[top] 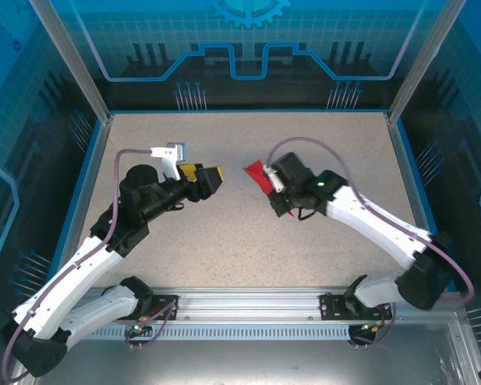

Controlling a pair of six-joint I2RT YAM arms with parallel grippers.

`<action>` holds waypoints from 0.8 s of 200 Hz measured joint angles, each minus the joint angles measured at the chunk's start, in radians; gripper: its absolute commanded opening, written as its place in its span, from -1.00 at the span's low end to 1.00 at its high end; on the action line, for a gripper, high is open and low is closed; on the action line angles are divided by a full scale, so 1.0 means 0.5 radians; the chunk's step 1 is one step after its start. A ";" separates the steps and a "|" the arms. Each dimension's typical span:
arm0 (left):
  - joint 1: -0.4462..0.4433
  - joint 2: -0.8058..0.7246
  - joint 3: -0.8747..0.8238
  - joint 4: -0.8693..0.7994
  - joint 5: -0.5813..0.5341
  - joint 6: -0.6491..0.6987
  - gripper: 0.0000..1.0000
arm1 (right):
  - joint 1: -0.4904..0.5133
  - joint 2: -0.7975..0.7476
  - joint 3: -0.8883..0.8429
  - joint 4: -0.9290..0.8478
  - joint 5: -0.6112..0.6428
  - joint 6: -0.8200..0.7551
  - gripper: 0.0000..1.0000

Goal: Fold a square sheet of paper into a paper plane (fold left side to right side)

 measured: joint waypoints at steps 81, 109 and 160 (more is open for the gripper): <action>0.000 -0.018 -0.021 -0.121 -0.161 0.006 0.71 | 0.310 0.992 0.319 -0.536 0.935 0.140 -0.70; 0.000 0.005 -0.021 -0.121 -0.165 0.005 0.75 | 0.343 1.142 0.353 -0.543 0.850 0.137 -0.50; 0.058 0.333 0.122 -0.362 -0.192 -0.120 0.78 | 0.318 1.035 0.253 -0.333 0.272 0.038 0.20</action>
